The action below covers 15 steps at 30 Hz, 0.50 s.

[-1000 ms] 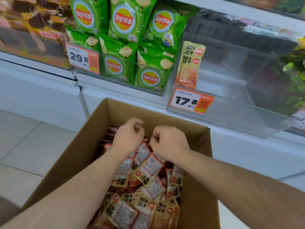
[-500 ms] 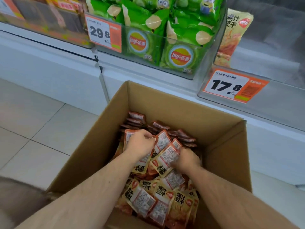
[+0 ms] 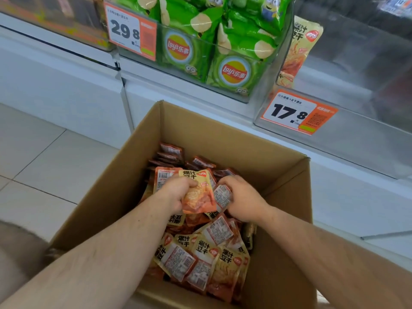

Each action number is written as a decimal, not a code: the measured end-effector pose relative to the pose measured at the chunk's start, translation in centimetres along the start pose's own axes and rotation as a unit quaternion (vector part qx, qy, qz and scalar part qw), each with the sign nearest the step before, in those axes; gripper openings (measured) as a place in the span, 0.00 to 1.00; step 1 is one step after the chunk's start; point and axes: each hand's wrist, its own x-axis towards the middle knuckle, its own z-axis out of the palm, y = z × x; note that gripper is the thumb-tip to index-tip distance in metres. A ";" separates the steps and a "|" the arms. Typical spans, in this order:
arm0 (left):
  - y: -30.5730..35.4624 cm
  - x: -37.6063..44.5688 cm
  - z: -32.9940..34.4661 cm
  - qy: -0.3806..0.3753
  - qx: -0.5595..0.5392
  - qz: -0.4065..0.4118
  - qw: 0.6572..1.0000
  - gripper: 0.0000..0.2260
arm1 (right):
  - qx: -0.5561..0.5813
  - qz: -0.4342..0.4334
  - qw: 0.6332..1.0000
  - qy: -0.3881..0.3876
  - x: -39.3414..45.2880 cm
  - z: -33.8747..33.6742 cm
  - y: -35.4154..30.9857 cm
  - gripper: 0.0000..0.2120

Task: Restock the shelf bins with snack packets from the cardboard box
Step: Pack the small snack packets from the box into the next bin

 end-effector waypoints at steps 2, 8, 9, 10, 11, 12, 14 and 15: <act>0.2 0.1 -0.5 0.028 -0.025 0.020 0.999 0.12 | 0.022 0.107 0.993 0.045 1.5 0.2 2.1 0.18; 0.0 1.2 -1.3 0.059 -0.024 0.041 0.997 0.11 | 0.047 0.249 0.967 0.017 4.0 4.8 5.3 0.24; 0.0 1.2 -1.3 0.061 -0.021 0.047 0.997 0.11 | 0.054 0.262 0.964 0.013 4.5 5.3 5.5 0.30; 0.0 1.3 -1.3 0.062 -0.015 0.054 0.997 0.11 | 0.053 0.272 0.961 0.011 4.9 5.6 5.6 0.34; 0.0 1.4 -1.3 0.062 -0.009 0.061 0.996 0.12 | 0.050 0.276 0.960 0.013 5.3 5.7 5.6 0.37; -0.1 1.3 -1.3 0.064 -0.002 0.065 0.996 0.12 | 0.040 0.268 0.963 0.014 5.5 5.9 5.6 0.36; -0.2 1.3 -1.3 0.064 0.003 0.068 0.996 0.12 | -0.016 0.222 0.975 0.012 5.6 6.1 5.2 0.31; -0.2 1.3 -1.4 0.065 0.004 0.067 0.996 0.12 | -0.041 0.200 0.979 0.015 5.5 6.1 5.0 0.25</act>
